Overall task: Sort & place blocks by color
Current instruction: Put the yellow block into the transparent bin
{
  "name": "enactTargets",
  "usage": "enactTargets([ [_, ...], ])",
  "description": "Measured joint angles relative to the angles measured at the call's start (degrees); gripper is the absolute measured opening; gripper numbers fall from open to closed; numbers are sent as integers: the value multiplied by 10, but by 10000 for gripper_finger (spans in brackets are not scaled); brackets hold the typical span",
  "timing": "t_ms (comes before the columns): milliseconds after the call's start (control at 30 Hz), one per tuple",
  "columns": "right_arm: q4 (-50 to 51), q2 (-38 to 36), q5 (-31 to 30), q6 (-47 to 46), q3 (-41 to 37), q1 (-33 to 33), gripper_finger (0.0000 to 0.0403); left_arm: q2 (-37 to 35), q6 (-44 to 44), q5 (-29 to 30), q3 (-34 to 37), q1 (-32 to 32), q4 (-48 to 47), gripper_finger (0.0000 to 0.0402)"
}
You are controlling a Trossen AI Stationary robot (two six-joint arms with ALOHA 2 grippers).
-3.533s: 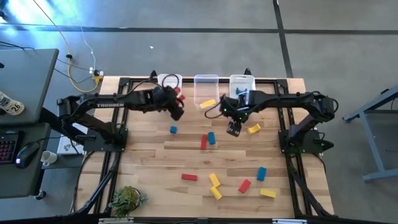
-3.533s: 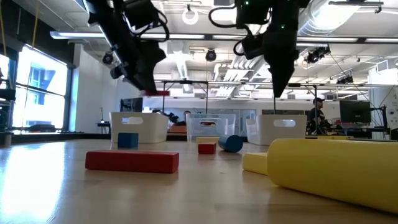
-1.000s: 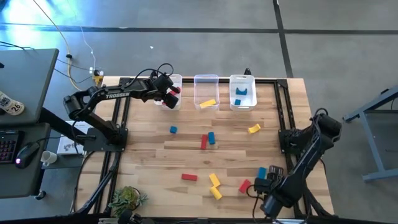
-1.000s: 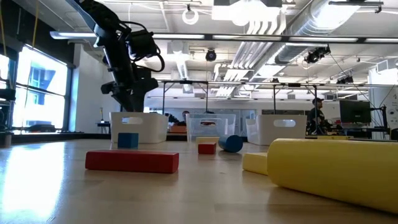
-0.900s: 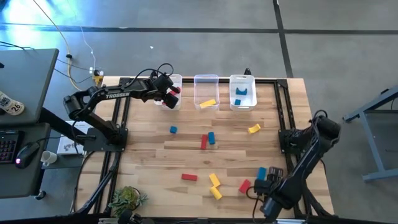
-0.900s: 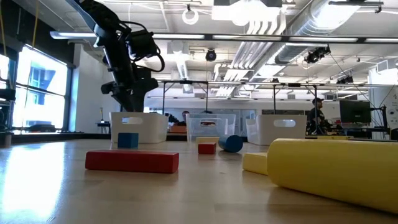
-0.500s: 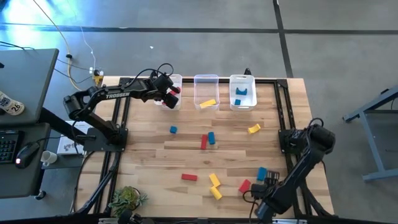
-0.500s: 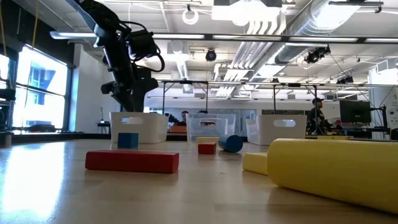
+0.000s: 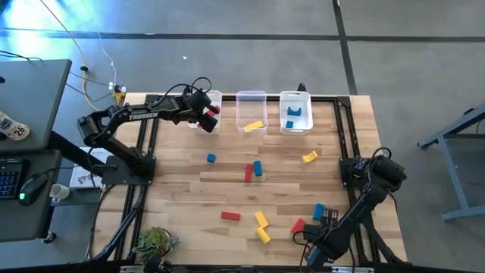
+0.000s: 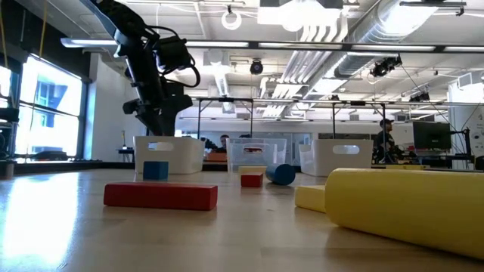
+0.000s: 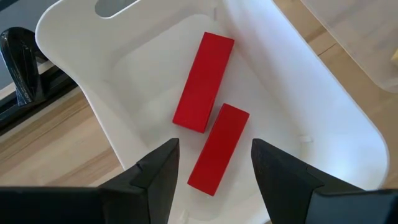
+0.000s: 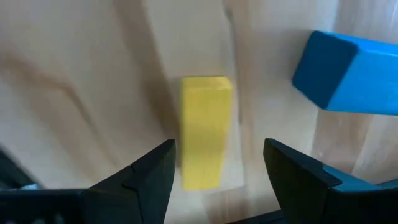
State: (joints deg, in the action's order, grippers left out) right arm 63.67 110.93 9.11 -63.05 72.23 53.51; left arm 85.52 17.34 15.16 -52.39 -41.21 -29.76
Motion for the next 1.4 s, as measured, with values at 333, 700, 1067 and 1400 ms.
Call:
enactTargets([
  [333,-68,-4,48,36,-65,-20,232,0,-26,0,0,0,0,187],
  [700,-73,-2,74,78,-66,-37,70,0,-25,-18,0,0,0,187],
  [1067,-49,-62,7,46,-71,-41,65,0,-25,-31,0,2,0,187],
  [1400,-12,-195,-190,16,-69,-76,65,0,-25,-31,0,4,0,187],
])
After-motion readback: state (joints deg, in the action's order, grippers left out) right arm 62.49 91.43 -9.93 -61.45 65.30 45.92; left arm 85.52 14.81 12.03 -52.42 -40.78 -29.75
